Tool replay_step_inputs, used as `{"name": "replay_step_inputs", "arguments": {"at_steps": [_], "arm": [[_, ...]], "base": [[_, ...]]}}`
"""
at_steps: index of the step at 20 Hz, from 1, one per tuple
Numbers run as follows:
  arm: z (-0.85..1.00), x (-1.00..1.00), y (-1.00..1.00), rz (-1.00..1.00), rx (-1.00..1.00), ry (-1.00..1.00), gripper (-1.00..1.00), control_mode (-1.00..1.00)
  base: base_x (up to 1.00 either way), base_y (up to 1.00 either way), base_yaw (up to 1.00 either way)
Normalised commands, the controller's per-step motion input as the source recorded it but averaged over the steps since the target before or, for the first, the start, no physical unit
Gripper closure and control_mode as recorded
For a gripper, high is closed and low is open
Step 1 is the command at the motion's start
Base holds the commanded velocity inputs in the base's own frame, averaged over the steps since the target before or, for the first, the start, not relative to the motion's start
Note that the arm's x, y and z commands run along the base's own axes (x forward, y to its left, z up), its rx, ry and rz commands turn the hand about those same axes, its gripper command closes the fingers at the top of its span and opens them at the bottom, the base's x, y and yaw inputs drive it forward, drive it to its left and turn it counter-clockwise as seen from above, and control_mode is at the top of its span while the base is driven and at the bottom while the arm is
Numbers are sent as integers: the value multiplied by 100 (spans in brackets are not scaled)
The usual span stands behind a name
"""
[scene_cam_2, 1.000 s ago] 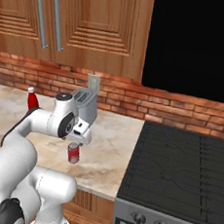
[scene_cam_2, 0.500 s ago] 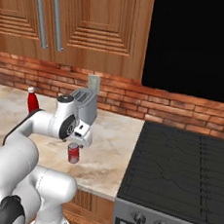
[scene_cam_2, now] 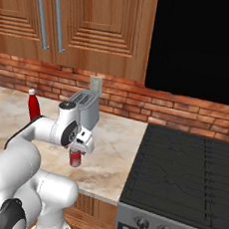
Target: Move the drinks to the dining counter.
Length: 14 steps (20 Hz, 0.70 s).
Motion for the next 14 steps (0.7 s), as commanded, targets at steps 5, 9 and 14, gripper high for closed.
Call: {"name": "replay_step_inputs", "arguments": {"at_steps": [5,9,14], "arm": [[-15,0,0,0,0,0,-100,-100],[-11,3,0,0,0,0,-100,-100],[-19,2,0,0,0,0,100,-100]], "base": [[0,0,0],[0,0,0],[0,0,0]]}}
